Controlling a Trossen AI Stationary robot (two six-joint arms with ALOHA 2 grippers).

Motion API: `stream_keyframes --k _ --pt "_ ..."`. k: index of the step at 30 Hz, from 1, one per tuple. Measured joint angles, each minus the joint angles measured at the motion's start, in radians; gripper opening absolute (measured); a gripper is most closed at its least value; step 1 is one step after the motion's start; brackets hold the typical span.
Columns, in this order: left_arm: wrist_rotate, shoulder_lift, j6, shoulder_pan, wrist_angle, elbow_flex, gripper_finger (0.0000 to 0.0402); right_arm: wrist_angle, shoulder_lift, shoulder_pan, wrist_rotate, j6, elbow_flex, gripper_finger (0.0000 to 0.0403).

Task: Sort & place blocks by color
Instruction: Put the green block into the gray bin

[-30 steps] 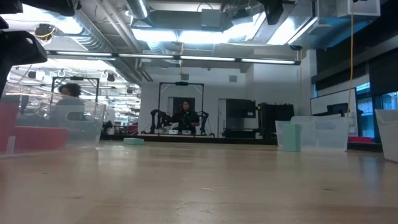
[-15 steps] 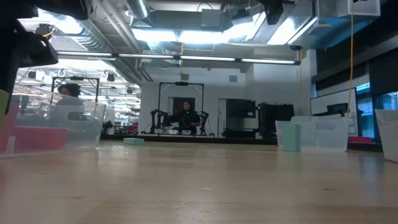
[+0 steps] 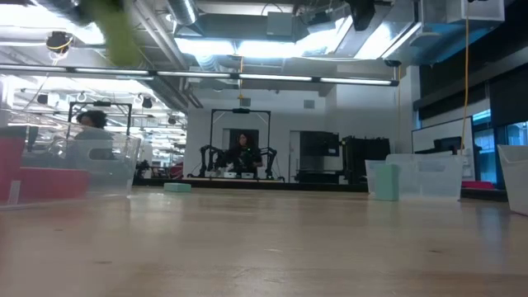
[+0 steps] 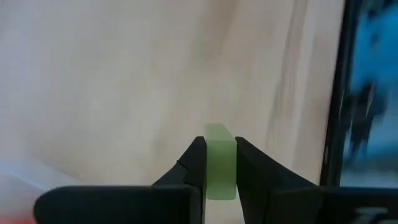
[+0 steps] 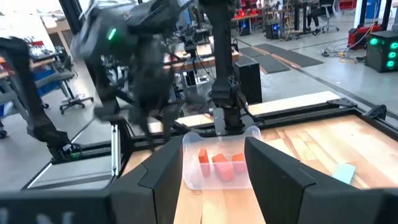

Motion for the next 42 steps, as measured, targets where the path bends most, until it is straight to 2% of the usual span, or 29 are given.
stream_keyframes --k 6,10,13,19,25,29,33,42 --pt "-0.228 -0.224 0.236 0.117 0.085 0.0 0.0045 0.082 0.0 0.0 0.0 0.0 0.0 0.0177" --pt "-0.278 -0.311 0.435 0.214 0.205 0.0 0.0045 0.149 0.0 0.0 0.0 -0.001 0.0 0.0177" --pt "-0.239 -0.326 0.555 0.285 0.311 0.0 0.0045 0.179 0.0 0.0 0.0 0.0 0.0 0.0177" --pt "-0.065 -0.296 0.685 0.387 0.527 -0.032 0.0045 0.225 0.0 0.0 -0.001 0.0 0.0 0.0177" --pt "0.005 -0.295 0.635 0.439 1.062 -0.326 0.0045 0.227 0.0 0.0 -0.008 0.0 0.0 0.0177" --pt "0.026 -0.296 0.586 0.446 1.294 -0.455 0.0045 0.223 0.0 -0.003 -0.001 0.0 0.0 0.0177" --pt "0.05 -0.291 0.584 0.446 1.311 -0.468 0.0045 0.204 0.011 -0.029 0.045 0.013 0.0 0.0177" --pt "0.054 -0.293 0.614 0.468 1.316 -0.453 0.0045 0.181 0.122 -0.105 0.024 0.071 0.087 0.0177"
